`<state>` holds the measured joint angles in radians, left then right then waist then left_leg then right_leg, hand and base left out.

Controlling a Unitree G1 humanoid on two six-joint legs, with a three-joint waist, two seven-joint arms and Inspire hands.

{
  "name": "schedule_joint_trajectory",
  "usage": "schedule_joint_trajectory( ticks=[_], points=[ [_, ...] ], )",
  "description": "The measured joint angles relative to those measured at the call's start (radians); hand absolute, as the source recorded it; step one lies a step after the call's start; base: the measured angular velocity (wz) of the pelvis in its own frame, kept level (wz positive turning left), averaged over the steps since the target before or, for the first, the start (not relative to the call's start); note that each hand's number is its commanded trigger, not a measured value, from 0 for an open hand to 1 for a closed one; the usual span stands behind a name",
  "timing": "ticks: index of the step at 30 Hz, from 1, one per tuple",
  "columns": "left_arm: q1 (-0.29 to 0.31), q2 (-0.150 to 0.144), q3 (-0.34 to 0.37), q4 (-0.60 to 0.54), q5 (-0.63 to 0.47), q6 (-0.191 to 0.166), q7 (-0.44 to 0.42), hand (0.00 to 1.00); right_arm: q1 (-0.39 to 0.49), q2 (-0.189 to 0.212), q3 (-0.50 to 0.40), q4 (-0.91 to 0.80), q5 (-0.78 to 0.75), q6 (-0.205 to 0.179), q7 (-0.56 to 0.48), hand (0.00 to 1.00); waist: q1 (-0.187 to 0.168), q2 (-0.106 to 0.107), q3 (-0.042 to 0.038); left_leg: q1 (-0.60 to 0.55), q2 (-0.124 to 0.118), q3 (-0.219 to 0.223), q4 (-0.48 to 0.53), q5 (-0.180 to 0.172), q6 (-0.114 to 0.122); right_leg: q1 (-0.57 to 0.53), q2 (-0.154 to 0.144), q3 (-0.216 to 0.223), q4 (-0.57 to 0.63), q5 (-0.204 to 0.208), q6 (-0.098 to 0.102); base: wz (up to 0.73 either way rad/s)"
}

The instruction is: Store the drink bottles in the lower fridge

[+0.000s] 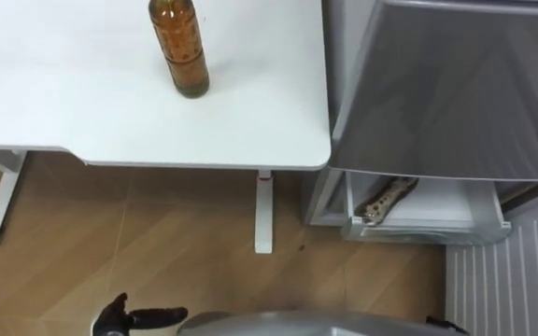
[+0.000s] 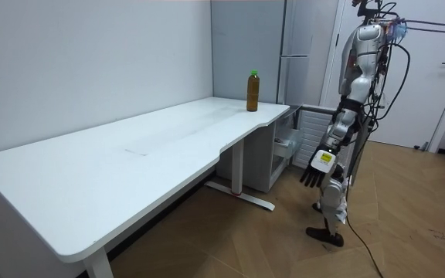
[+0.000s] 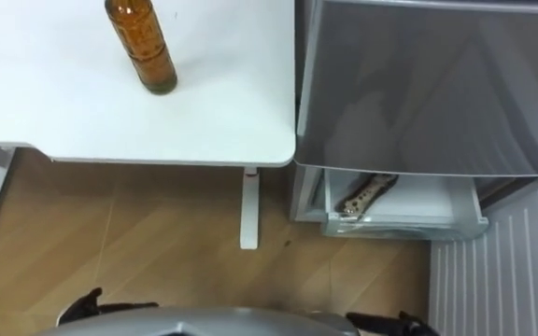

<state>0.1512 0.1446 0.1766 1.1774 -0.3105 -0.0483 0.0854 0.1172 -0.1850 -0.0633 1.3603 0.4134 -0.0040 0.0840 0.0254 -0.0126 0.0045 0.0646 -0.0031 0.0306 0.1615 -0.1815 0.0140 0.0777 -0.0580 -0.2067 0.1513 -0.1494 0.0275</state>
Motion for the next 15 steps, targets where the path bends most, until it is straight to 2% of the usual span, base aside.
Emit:
schedule_joint_trajectory(
  ticks=[2, 3, 5, 9, 11, 15],
  points=[
    [0.001, -0.006, 0.064, 0.011, -0.075, 0.003, 0.007, 0.00, 0.019, 0.001, -0.042, 0.000, -0.005, 0.002, -0.011, 0.00, 0.000, 0.002, -0.0003, 0.006, 0.001, 0.002, -0.002, 0.000, 0.000, 0.004, 0.000, 0.003, 0.000, -0.002, 0.000, 0.00],
    [0.002, -0.006, 0.075, 0.011, -0.092, 0.005, 0.015, 0.00, 0.020, 0.001, -0.051, -0.001, -0.008, 0.002, -0.015, 0.00, 0.001, 0.002, -0.0002, 0.008, 0.001, 0.004, -0.003, 0.000, 0.000, 0.004, 0.001, 0.004, 0.000, -0.002, 0.000, -0.07],
    [0.005, -0.009, 0.111, -0.001, -0.213, 0.005, 0.048, 0.00, 0.024, 0.003, -0.059, -0.002, -0.036, 0.005, -0.039, 0.00, 0.000, 0.006, -0.0023, 0.009, 0.003, 0.008, -0.001, -0.004, -0.002, 0.004, 0.003, 0.010, 0.000, -0.002, -0.001, -0.07],
    [-0.008, -0.011, 0.170, -0.049, -0.382, 0.004, 0.101, 0.00, 0.020, 0.011, -0.092, -0.004, -0.070, 0.005, -0.058, 0.00, -0.002, 0.006, -0.0031, 0.015, 0.006, 0.009, -0.001, -0.004, -0.003, 0.009, 0.006, 0.012, 0.000, -0.002, -0.002, -0.01],
    [-0.014, -0.011, 0.204, -0.117, -0.460, -0.006, 0.151, 0.00, 0.013, 0.010, -0.098, -0.006, -0.105, 0.000, -0.075, 0.00, 0.001, 0.008, -0.0039, 0.019, 0.006, 0.009, -0.001, -0.004, -0.003, 0.011, 0.006, 0.016, 0.002, -0.002, -0.002, 0.00],
    [-0.024, -0.010, 0.263, -0.253, -0.524, -0.042, 0.251, 0.00, 0.004, 0.012, -0.119, -0.013, -0.164, -0.007, -0.106, 0.00, 0.007, 0.008, -0.0036, 0.018, 0.006, 0.011, -0.001, -0.005, -0.003, 0.004, 0.007, 0.018, 0.003, -0.001, -0.002, 0.00]
  ],
)
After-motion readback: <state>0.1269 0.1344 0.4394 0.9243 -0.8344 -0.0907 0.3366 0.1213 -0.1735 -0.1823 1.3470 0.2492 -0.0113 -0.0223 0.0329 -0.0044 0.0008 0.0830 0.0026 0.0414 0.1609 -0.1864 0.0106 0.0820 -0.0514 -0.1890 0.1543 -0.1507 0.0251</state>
